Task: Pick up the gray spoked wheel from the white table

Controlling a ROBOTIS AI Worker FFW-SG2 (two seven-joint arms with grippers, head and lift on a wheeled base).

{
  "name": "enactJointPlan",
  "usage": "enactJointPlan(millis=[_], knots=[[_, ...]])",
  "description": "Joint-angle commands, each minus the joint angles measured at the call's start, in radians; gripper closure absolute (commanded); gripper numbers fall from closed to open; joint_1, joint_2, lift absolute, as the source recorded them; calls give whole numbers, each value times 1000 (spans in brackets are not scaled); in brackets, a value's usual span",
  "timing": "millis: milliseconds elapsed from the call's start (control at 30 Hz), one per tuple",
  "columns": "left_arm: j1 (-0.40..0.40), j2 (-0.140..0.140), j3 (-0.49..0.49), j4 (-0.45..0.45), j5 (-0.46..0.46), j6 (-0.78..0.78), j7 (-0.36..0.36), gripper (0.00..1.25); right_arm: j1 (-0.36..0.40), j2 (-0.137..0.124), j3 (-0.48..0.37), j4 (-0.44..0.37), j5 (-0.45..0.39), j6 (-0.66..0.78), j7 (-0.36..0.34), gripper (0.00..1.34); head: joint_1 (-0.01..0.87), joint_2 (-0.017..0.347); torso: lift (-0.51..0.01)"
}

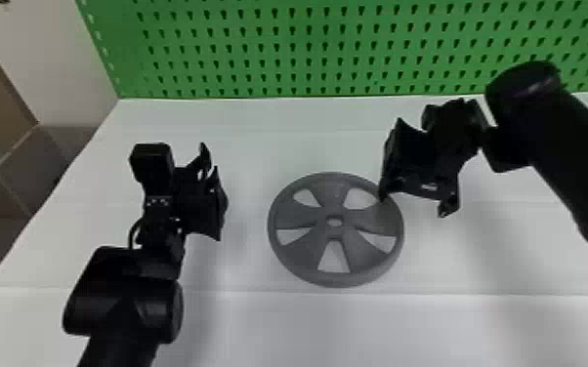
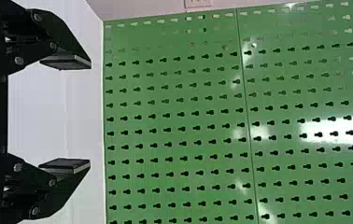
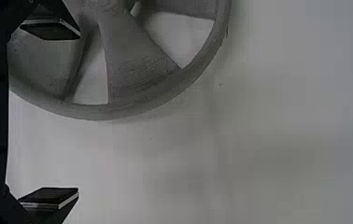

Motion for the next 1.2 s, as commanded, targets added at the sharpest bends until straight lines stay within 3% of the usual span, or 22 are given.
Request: enactJointPlan(millis=[0, 167, 567, 867, 1167], knots=[[-4, 3, -6, 2, -4, 0, 0, 496, 1, 27, -19, 21, -15, -63, -31, 116, 779, 107, -70], [-9, 14, -19, 5, -4, 5, 2, 496, -8, 41, -22, 74, -12, -103, -49, 116, 779, 107, -70], [-13, 31, -35, 4, -11, 15, 6, 496, 12, 65, -42, 86, -49, -116, -141, 116, 779, 107, -70], [-18, 48, -50, 4, -9, 26, 20, 496, 52, 78, -148, 70, -43, -119, -161, 116, 779, 107, -70], [-22, 54, -61, 5, -8, 31, 26, 496, 65, 61, -123, 54, -49, -122, -163, 116, 779, 107, -70]])
